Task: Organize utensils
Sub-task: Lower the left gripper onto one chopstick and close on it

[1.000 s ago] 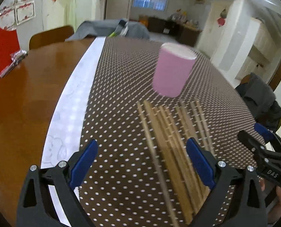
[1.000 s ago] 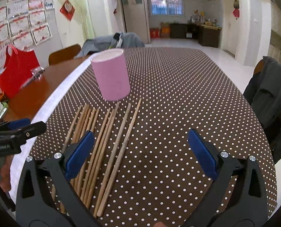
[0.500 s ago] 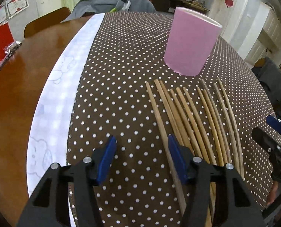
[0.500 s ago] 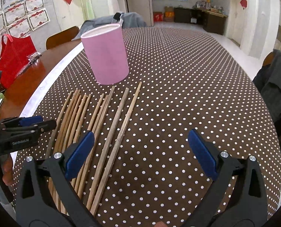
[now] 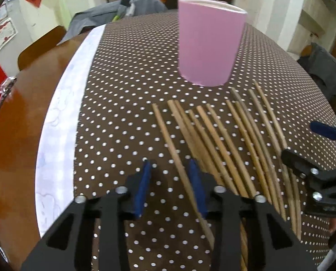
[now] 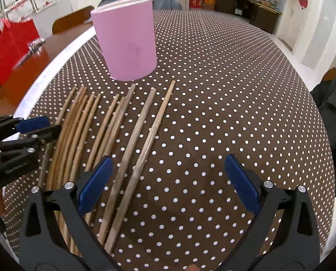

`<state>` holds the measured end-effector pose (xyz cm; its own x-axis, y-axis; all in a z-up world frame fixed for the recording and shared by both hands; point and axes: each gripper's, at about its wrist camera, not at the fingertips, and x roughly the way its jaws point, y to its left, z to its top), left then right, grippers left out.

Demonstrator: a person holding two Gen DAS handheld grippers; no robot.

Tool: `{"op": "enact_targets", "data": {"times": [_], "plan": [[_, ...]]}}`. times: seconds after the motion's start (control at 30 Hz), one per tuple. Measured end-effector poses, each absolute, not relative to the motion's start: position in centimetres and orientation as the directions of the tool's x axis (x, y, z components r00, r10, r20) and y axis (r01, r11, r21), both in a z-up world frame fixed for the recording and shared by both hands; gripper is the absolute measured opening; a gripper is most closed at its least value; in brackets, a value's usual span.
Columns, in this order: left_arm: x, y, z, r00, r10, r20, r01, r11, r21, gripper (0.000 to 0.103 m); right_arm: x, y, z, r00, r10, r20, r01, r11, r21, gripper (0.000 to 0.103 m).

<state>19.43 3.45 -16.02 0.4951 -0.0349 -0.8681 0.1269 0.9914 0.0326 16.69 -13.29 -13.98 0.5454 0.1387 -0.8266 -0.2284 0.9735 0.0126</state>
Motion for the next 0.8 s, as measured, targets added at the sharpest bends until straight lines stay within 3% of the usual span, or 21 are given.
{"op": "enact_targets", "data": {"times": [0.13,0.53,0.67,0.8], "plan": [[19.5,3.9,-15.9,0.494,-0.044,-0.868,0.129,0.991,0.023,0.012,17.7,-13.5,-14.4,0.503,0.149,-0.851,-0.240,0.970,0.028,0.090],[19.7,4.6,-15.9,0.504,-0.080,-0.860,0.118,0.993,-0.023,0.009,19.0,-14.6,-14.2,0.449,0.146,-0.882,-0.228,0.973,0.044,0.081],[19.9,5.2,-15.9,0.511,-0.102,-0.854,0.108,0.993,-0.055,0.006,19.9,-14.2,-14.3,0.455,0.108,-0.884,-0.220,0.976,0.007,0.066],[19.8,5.7,-15.9,0.515,-0.129,-0.847,0.105,0.991,-0.086,0.006,20.8,-14.2,-14.0,0.448,0.099,-0.889,-0.232,0.973,-0.009,0.060]]}}
